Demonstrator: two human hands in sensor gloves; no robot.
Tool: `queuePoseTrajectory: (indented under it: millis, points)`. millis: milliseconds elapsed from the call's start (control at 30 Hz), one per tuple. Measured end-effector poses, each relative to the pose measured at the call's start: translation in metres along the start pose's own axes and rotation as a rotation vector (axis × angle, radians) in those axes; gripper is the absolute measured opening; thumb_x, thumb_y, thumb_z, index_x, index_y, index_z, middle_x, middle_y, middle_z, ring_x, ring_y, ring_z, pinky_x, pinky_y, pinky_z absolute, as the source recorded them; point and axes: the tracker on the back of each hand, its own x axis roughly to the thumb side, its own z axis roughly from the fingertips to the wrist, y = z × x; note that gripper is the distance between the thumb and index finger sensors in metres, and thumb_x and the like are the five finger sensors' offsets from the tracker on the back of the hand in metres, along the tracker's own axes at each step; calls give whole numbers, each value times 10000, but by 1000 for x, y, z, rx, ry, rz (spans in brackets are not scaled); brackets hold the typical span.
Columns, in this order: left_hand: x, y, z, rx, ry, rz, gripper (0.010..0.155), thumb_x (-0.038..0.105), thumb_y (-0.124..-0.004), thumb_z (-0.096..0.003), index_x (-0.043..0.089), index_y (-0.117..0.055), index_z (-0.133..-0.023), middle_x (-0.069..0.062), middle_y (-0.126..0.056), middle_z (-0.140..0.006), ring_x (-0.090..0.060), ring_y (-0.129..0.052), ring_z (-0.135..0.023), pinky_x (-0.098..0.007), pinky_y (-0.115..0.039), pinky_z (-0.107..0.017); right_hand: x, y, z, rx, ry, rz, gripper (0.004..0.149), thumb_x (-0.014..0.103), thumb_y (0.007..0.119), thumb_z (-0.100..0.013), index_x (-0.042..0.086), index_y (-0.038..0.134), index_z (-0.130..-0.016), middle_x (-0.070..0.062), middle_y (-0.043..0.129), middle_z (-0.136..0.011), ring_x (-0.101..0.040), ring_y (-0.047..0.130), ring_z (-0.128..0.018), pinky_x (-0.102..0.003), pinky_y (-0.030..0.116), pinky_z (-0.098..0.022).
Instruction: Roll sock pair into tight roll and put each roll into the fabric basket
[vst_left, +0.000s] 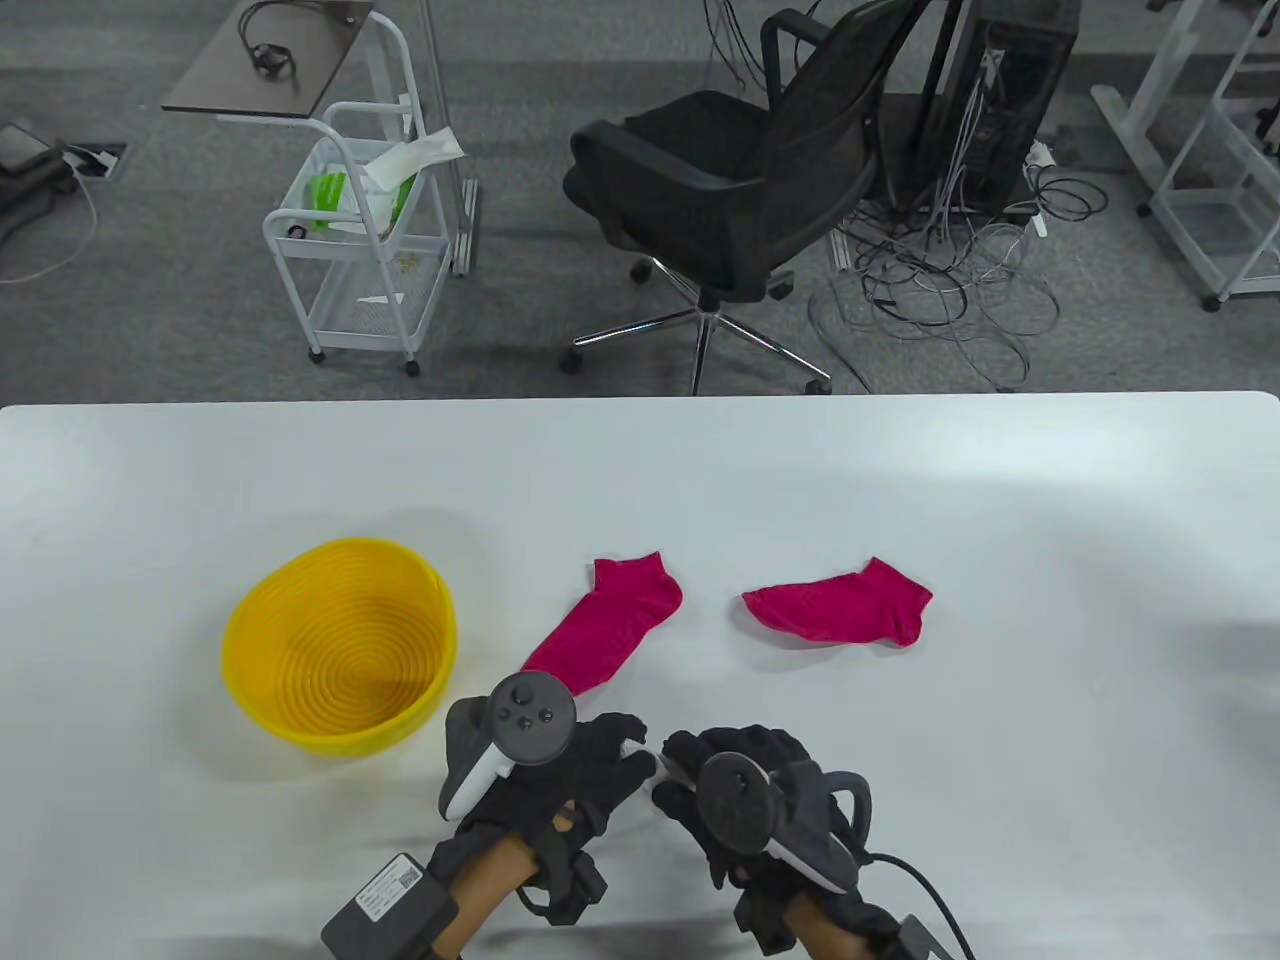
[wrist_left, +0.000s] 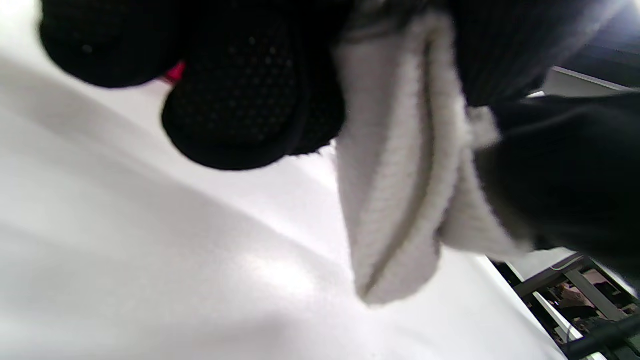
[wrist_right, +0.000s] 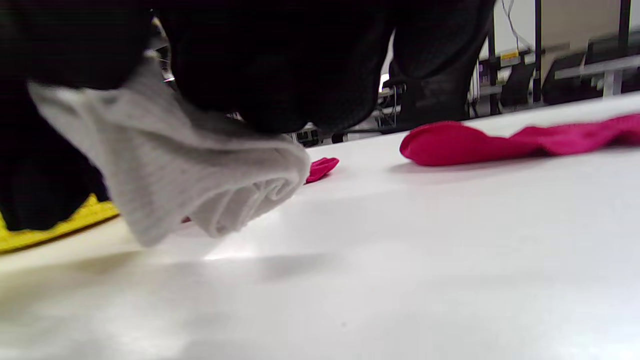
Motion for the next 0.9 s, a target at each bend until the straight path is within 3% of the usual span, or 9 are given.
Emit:
queuePoseTrajectory:
  millis: [100,300,367,433,500,733,900]
  points:
    - [3,-3,2,-11,-15,-50,585,540,-806,-354,234,-842,-852,-87,-1016,-629,-223,-1051,-370,-430,-836,-320,2,-1,-1,-28,26,-4,427,499,833,-393,288,896,-759,60,995,-706,-145,992,-653,-520,741,-614]
    - [10,-5,3,5,-44,-164,527,506,-775,-380,304,-838,-863,-97,-998,-672,-250,-1039,-413,-449,-820,-348,-15,-6,-4,-8,203,-113,440,533,869,-375,242,939,-698,46,1024,-604,-149,1016,-550,-519,768,-570]
    - [14,-5,4,23,-51,-187,513,487,-760,-389,314,-837,-865,-119,-994,-680,-264,-1037,-419,-457,-815,-352,-14,-3,-4,55,201,-164,443,541,846,-384,274,906,-733,50,1003,-667,-155,998,-611,-527,751,-589]
    - [19,-5,5,55,-75,-241,500,476,-730,-396,322,-840,-860,-119,-1002,-674,-266,-1042,-410,-457,-818,-347,-9,2,-2,150,179,-203,577,595,802,-383,299,785,-878,30,918,-824,-192,934,-738,-541,717,-620]
    - [25,-7,9,70,-109,-259,494,475,-722,-399,328,-845,-854,-117,-1009,-670,-265,-1047,-404,-455,-822,-342,-5,5,-2,173,180,-195,667,598,790,-388,295,669,-969,2,843,-903,-225,879,-801,-558,689,-636]
    - [43,-6,21,166,-209,-302,467,461,-715,-404,367,-847,-841,-107,-1006,-689,-246,-1053,-394,-434,-831,-315,-13,6,-5,192,264,-210,594,468,698,-466,262,576,-1010,-42,731,-995,-256,851,-846,-560,720,-615]
    - [54,5,32,301,-260,-247,431,421,-709,-407,383,-858,-810,-115,-1013,-687,-219,-1075,-351,-397,-860,-260,-24,15,-8,364,326,-451,605,433,657,-475,224,509,-1023,-58,806,-953,-206,962,-742,-513,788,-561]
